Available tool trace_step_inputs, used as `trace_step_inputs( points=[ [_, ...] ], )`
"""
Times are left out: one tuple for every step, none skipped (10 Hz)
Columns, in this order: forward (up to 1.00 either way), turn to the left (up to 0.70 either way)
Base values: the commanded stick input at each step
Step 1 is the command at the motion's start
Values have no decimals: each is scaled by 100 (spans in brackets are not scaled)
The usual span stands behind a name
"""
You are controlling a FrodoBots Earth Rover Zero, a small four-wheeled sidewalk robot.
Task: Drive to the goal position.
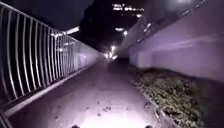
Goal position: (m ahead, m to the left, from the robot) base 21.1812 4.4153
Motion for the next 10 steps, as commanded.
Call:
trace_step_inputs(
  points=[
    [50,0],
    [50,0],
    [50,0],
    [50,0],
    [50,0],
    [50,0],
    [50,0],
    [50,0],
    [50,0],
    [50,0]
  ],
)
